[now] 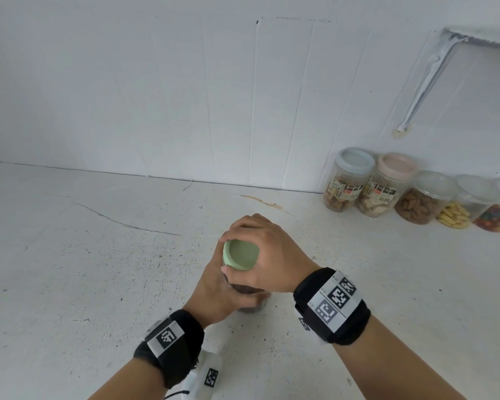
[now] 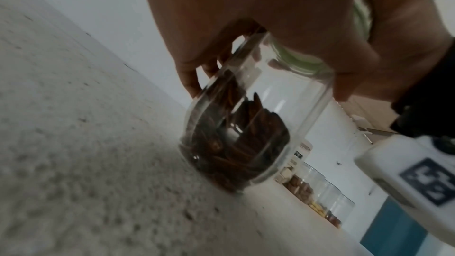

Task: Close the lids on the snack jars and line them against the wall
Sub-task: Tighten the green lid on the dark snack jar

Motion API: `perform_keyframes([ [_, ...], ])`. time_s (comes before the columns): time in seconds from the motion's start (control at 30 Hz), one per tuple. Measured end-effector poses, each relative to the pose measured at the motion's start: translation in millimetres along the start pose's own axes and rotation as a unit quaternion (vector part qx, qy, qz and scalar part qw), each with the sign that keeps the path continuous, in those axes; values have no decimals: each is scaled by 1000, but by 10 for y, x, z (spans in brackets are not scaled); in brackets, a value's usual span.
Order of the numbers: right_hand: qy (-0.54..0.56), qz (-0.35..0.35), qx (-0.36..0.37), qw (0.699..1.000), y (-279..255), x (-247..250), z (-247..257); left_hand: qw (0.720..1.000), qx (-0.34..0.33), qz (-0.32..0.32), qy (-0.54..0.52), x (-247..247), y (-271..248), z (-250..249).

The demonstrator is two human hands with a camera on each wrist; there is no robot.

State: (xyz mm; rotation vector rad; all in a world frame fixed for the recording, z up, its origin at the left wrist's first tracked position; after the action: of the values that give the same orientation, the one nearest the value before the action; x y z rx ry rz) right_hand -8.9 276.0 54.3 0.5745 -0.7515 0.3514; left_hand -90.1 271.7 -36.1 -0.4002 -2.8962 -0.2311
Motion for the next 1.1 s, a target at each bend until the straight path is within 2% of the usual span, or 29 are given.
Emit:
perform_keyframes([
  [0.17, 15, -64, -18, 998, -77, 61, -26, 997, 12, -39, -73, -53, -45, 55],
  [0.3, 22, -99, -37, 994, -130, 100, -71, 997, 20, -62, -45, -45, -30, 97],
  [0.7, 5, -129, -45, 991, -168, 111, -28, 996, 6, -83, 27, -3, -93, -9],
  [1.1, -50, -123, -44, 990, -165, 78, 67, 995, 3, -96, 38, 1, -175, -29],
])
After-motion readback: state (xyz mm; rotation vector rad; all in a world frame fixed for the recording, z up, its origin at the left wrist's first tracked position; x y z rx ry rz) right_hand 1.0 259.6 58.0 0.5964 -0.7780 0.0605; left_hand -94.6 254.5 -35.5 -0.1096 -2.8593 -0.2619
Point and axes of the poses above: each hand's wrist, its own y-axis towards the middle knuckle, its own x-axis out of the back of the hand, z = x × y, the point moved 9 cm from there along y, towards the middle knuckle, and after that the axes turned 3 degrees about y, right-handed, at the moved point
